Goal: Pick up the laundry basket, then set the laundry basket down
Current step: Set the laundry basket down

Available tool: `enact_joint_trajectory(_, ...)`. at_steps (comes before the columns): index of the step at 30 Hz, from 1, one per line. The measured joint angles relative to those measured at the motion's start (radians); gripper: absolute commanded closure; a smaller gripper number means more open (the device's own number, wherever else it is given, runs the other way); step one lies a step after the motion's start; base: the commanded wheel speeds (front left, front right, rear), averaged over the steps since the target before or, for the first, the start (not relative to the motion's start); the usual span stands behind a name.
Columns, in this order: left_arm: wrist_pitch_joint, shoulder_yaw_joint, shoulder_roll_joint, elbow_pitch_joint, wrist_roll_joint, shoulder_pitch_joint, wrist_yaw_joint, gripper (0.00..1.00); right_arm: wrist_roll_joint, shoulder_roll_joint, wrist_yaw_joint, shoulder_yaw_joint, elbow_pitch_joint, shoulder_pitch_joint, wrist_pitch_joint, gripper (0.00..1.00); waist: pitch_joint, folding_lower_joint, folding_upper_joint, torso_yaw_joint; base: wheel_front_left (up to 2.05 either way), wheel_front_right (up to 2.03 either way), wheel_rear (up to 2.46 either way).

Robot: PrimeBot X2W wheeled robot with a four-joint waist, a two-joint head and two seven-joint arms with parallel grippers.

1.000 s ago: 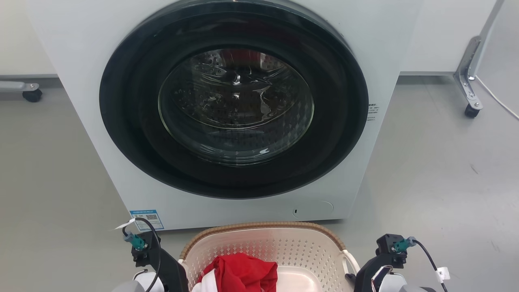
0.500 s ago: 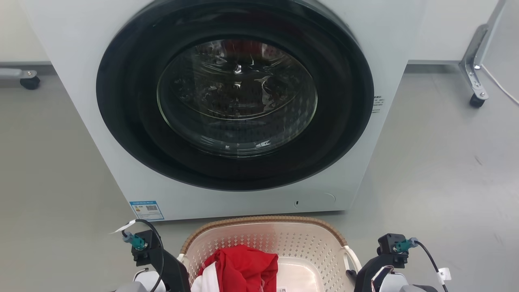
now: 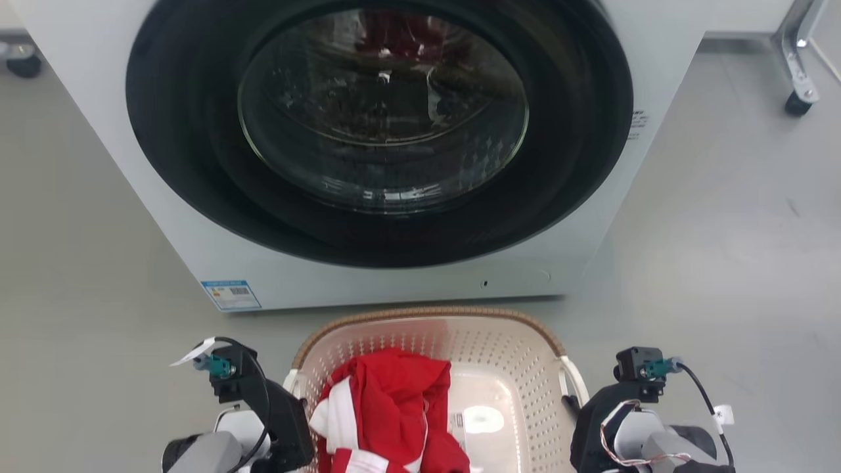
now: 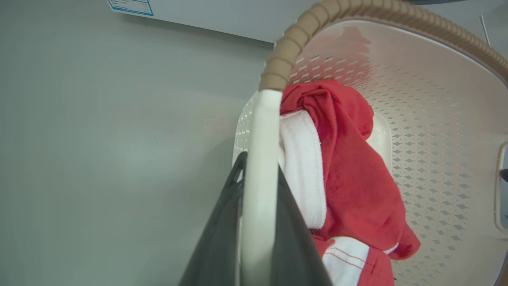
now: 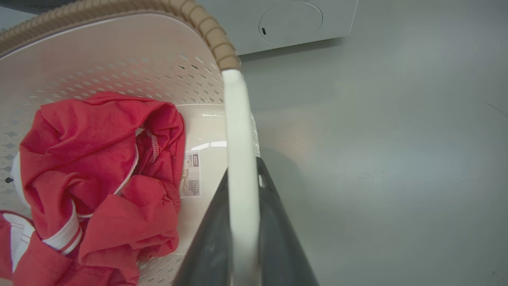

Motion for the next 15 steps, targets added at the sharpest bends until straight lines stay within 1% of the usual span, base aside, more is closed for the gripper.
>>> enact_joint_trajectory(4,-0.035,-0.001,0.000,-0.010,0.006,-0.023,0.000,1.00,-0.008,-0.004,-0.007,0.001,-0.002,-0.031,-0.018,1.00,0.052,0.0000,0.0000,0.003,0.00,0.00,0.00)
enact_joint_trajectory(12,-0.093,-0.003,0.007,-0.017,0.017,-0.070,0.000,1.00,-0.027,-0.009,-0.009,0.006,-0.009,-0.087,-0.053,1.00,0.165,0.0001,0.0001,0.007,0.00,0.00,0.00)
enact_joint_trajectory(15,-0.114,-0.004,0.010,-0.021,0.027,-0.093,0.000,1.00,-0.035,-0.010,-0.017,0.009,-0.016,-0.116,-0.067,1.00,0.208,0.0001,0.0001,0.008,0.00,0.00,0.00)
